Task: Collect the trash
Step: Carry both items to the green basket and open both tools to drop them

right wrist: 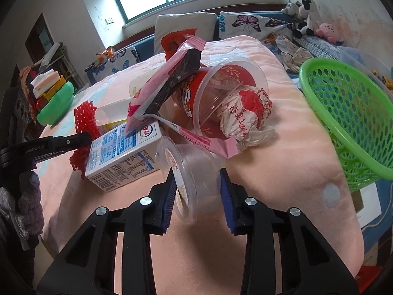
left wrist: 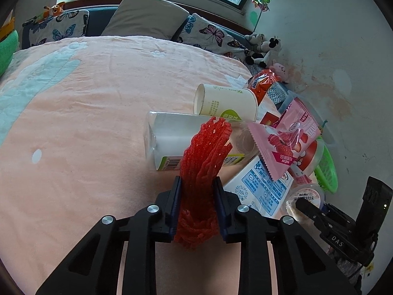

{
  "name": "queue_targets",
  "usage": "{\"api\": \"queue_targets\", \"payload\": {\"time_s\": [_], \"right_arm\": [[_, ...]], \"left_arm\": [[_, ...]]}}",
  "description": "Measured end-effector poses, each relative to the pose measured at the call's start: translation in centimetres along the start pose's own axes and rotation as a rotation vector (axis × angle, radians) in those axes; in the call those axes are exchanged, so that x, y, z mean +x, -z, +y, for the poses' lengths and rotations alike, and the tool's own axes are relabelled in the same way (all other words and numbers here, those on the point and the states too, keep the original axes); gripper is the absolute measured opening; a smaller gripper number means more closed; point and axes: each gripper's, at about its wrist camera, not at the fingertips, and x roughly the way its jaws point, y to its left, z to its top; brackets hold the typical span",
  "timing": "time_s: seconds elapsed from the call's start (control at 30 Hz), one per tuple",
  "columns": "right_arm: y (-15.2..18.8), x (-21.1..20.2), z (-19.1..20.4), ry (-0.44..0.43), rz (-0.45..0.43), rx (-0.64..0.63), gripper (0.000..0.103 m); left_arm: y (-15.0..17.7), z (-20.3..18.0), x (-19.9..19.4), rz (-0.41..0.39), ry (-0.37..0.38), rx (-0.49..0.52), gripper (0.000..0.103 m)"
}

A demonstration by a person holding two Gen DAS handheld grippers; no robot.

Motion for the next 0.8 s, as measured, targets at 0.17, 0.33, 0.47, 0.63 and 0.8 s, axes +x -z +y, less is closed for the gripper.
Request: {"api": "queue_targets", "payload": {"time_s": [0.17, 0.33, 0.47, 0.63, 0.8], "right_arm": [[0.2, -1.2, 0.2, 0.001, -0.026, -0.009, 0.035], [0.4, -2.8, 0.4, -0.007, -0.044, -0.024, 0.035], [0.3, -4.4, 0.3, 0.001, -0.077, -0.031, 0.035], [-0.5, -6.1, -1.6, 0.045, -0.121, -0.014, 0.035], [-2.0, -7.1, -5.2, 0.136, -0.153, 0.011, 0.035]], "left_arm": [[0.1, -0.3, -1.5, -0.026, 0.007, 0.001, 0.024], [0.0, -1.3, -4.0, -0.065, 0.029, 0.017, 0.024], [-0.2, -3.0, -5.2, -0.081, 0.058, 0.044, 0.024], [-0.9, -6.3, -5.6, -0.084, 0.106, 0.099, 0.024], [-1.9, -9.9, -4.5, -0.059, 0.156, 0.139, 0.024]]}}
